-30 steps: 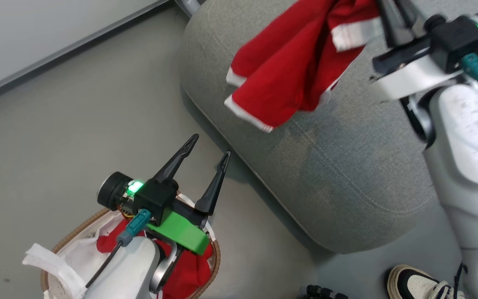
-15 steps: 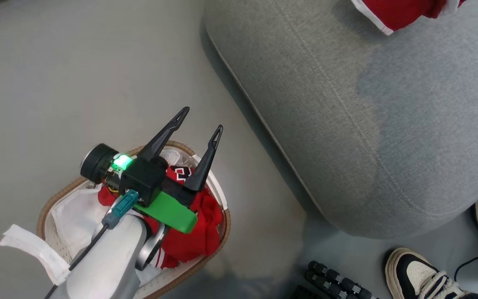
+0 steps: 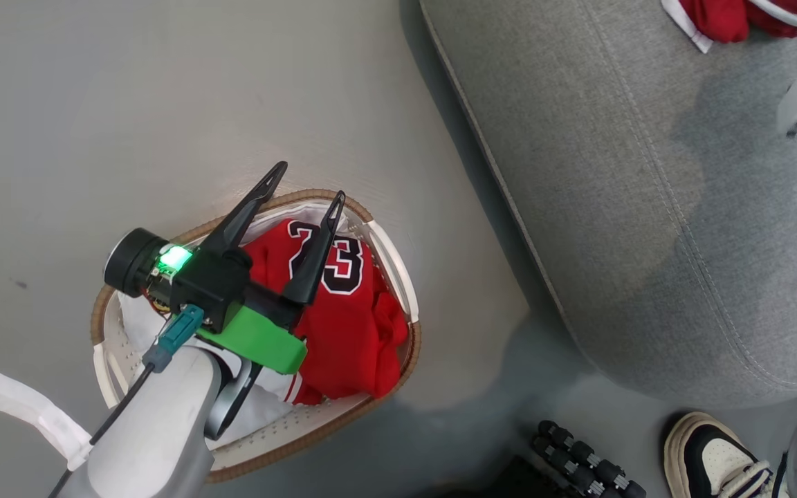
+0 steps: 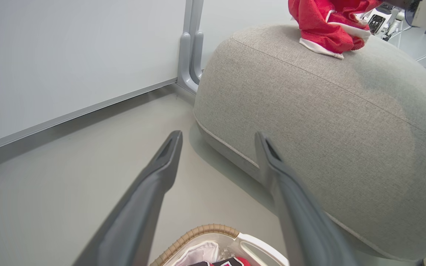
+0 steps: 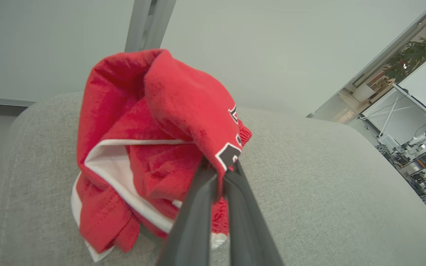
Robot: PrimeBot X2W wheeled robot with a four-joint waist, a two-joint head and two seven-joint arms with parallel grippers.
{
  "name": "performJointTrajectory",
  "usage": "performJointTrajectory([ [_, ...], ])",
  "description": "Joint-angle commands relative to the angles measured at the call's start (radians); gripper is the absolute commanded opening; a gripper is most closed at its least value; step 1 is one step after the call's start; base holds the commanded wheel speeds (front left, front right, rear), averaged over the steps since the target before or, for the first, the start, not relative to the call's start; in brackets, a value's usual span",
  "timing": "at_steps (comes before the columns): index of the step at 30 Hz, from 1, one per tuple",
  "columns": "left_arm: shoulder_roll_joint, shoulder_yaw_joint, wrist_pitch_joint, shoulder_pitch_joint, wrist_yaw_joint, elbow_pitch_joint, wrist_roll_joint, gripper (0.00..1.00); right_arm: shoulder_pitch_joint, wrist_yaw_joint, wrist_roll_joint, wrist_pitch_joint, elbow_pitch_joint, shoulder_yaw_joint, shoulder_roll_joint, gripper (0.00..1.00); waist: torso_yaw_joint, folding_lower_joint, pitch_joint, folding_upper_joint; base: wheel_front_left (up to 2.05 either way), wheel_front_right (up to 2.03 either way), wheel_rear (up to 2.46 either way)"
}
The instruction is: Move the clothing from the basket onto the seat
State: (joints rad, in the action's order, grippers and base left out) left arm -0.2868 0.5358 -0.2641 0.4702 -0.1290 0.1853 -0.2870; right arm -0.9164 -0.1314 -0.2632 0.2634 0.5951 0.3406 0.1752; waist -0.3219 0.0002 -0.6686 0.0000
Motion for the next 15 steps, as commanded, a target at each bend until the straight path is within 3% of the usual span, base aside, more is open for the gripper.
performJointTrajectory([
  [1, -0.001, -0.004, -0.001, -0.013, -0.003, 0.001, 0.001, 1.0, 0.024, 0.001, -0.015, 0.002, 0.015, 0.021, -0.006, 0.0, 0.009, -0.0002, -0.002, 0.0, 0.0, 0.0, 0.0],
  [6, 0.01, -0.01, -0.001, -0.024, -0.003, 0.013, -0.004, 1.0, 0.092, 0.001, -0.046, 0.002, 0.044, 0.083, -0.036, 0.0, 0.002, -0.0002, 0.025, 0.0, 0.0, 0.0, 0.0],
  [7, 0.012, -0.011, -0.001, -0.026, -0.003, 0.014, -0.004, 1.0, 0.102, 0.001, -0.048, 0.002, 0.041, 0.09, -0.041, 0.1, 0.0, -0.0002, 0.032, 0.0, 0.0, 0.0, 0.0],
  [9, 0.016, -0.013, -0.001, -0.029, -0.003, 0.017, -0.006, 1.0, 0.131, 0.001, -0.052, 0.002, 0.03, 0.097, -0.05, 0.79, -0.004, -0.0002, 0.047, 0.0, 0.0, 0.0, 0.0],
  [10, 0.019, -0.014, -0.001, -0.032, -0.003, 0.02, -0.007, 1.0, 0.148, 0.001, -0.047, 0.002, 0.027, 0.107, -0.056, 1.0, -0.007, -0.0002, 0.057, 0.0, 0.0, 0.0, 0.0],
  [15, 0.034, -0.024, -0.001, -0.05, -0.003, 0.033, -0.012, 1.0, 0.224, 0.001, -0.037, 0.002, 0.01, 0.134, -0.077, 1.0, -0.013, -0.0002, 0.114, 0.0, 0.0, 0.0, 0.0],
])
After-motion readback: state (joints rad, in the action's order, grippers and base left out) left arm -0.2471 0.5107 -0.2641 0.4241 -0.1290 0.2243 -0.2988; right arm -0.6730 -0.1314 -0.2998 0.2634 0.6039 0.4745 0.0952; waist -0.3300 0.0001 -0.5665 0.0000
